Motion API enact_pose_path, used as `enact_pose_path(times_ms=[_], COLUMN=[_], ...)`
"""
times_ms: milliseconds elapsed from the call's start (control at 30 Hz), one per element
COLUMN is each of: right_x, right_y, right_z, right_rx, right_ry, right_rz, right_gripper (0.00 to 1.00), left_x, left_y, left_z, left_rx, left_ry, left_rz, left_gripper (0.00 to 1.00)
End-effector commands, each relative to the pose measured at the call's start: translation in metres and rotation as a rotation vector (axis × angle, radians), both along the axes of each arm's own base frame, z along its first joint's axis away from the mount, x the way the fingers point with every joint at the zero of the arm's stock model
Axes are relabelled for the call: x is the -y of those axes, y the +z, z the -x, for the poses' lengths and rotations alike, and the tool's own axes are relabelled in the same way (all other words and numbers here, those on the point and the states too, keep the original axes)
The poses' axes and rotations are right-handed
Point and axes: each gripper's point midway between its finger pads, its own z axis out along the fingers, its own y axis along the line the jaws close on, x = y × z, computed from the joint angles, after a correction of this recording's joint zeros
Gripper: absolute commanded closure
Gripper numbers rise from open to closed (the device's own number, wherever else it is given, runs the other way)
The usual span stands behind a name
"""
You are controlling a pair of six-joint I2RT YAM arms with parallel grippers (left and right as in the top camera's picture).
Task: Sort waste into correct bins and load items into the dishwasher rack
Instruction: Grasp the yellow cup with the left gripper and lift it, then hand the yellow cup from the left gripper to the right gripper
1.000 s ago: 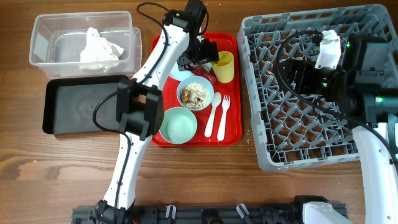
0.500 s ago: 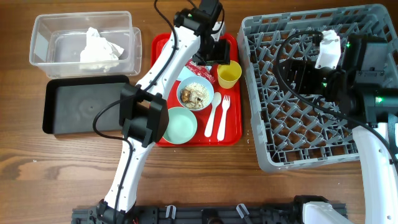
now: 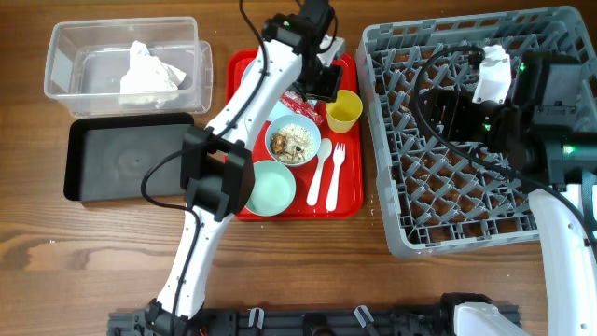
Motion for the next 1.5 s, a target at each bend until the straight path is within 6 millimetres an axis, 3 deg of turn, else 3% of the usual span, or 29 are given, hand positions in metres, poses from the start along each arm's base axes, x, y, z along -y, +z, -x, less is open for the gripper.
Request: enact_pose_path(times_ms=[0,67,133,200,267,367,400,467,533,633,767,900,1200,1300,1467], right_x=[0.002,0.002,0.002,0.0,-0.012,-0.045,-0.054,-0.075,-0.092,-0.103,-0.123,-0.145,-0.146,-0.143,-0.125], right_y=[0.007,0.007,0.007,0.009,0.017,0.037,0.04,0.048,0.065,0.093,0.114,0.123,0.127,0.126,0.125], right_z=[-0.004,-0.004,-0.004,-0.005,-0.006,-0.007,-0.007,-0.009,-0.011,-0.011,-0.013,-0.03,-0.03,-0.039,-0.046], right_rx=[0.017,0.016,0.016,0.016,0.044,0.11,0.135,0.187,0.267,0.437,0.559,0.608,0.639,0.649,0.666], right_ry=[-0.009,-0.009,-0.01,-0.024,0.03,0.213,0.281,0.434,0.604,0.812,0.904,0.813,0.822,0.773,0.743], right_rz=[0.005,0.005,0.004,-0.019,-0.074,-0.224,-0.254,-0.356,-0.48,-0.553,-0.535,-0.494,-0.48,-0.457,-0.434], right_gripper=[0.0,0.0,0.0,0.0,0.0,0.0,0.0,0.0,0.0,0.0,0.0,0.0,0.01,0.01,0.0], left_x=[0.01,0.01,0.007,-0.006,-0.015,-0.034,-0.038,-0.051,-0.059,-0.055,-0.044,-0.04,-0.024,-0.023,-0.028], left_y=[-0.032,-0.035,-0.035,-0.016,0.032,0.156,0.185,0.235,0.264,0.268,0.268,0.265,0.266,0.272,0.269], left_z=[0.012,0.013,0.01,-0.001,-0.009,-0.003,0.004,0.017,0.028,0.032,0.038,0.049,0.074,0.084,0.099], left_rx=[-0.014,-0.015,-0.02,-0.014,-0.018,-0.095,-0.129,-0.21,-0.273,-0.298,-0.32,-0.416,-0.529,-0.537,-0.514], left_ry=[-0.044,-0.046,-0.02,0.047,0.088,0.085,0.051,-0.031,-0.098,-0.11,-0.127,-0.081,-0.06,-0.066,-0.057], left_rz=[-0.084,-0.094,-0.092,-0.059,0.095,0.591,0.726,0.986,1.15,1.166,1.162,1.148,1.122,1.119,1.063], left_gripper=[0.76,0.96,0.96,0.96,0.96,0.96,0.96,0.96,0.96,0.96,0.96,0.96,0.96,0.96,0.96])
